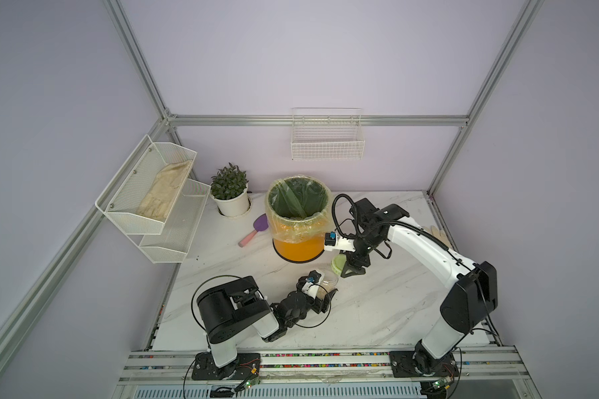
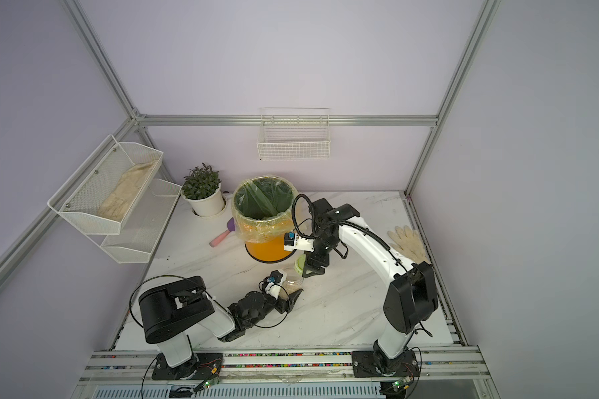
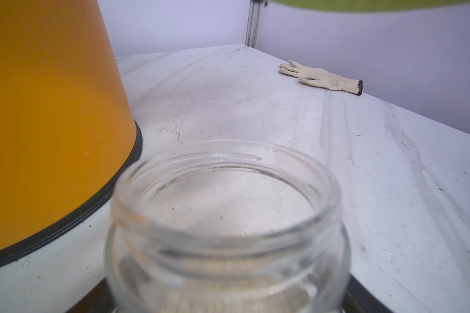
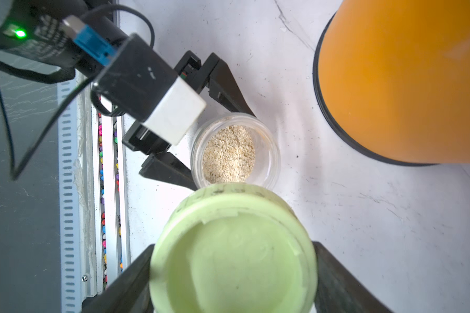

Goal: Empty expired oatmeal from jars
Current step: Open the lid of the jar, then place the lid at the center of the board.

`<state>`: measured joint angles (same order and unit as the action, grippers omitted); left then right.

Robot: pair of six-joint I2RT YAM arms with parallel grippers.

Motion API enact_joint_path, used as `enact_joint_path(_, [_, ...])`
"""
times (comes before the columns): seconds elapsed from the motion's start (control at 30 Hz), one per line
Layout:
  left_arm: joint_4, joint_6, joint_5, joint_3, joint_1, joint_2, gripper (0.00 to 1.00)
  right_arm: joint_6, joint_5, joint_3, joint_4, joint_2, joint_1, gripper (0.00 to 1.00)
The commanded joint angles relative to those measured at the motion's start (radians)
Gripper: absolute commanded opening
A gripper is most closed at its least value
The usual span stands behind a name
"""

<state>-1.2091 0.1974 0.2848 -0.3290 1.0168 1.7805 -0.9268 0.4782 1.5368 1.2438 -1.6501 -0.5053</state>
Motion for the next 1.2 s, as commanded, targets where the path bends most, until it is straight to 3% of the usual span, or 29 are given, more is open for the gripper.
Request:
enact_joint_path(0.0, [-0.072,-0.037,0.022,-0.011,0.002,-0.033,0.0,0.031,-0.001,-0.09,0.01,0.05,0.028,0.61])
enact_joint_path(0.17, [-0.061,-0.066,0.037,-0.017,0.005,-0.058,0.0,0.06,-0.051,-0.219,0.005,0.075,0.127,0.6])
enact_joint_path(0.27, [-0.039,-0.084,0.036,-0.029,0.006,-0.081,0.0,0.081,-0.142,-0.312,-0.065,0.081,0.167,0.6])
enact_joint_path(0.5, [0.04,-0.104,0.031,-0.058,0.006,-0.135,0.0,0.094,-0.217,-0.398,-0.176,0.023,0.299,0.6])
enact_joint_path(0.8, [0.073,-0.11,0.029,-0.085,0.006,-0.157,0.0,0.14,-0.35,-0.531,-0.442,-0.02,0.346,0.61])
enact_joint_path(1.17, [0.098,-0.121,0.028,-0.115,0.007,-0.157,0.0,0.164,-0.369,-0.558,-0.51,-0.089,0.356,0.72])
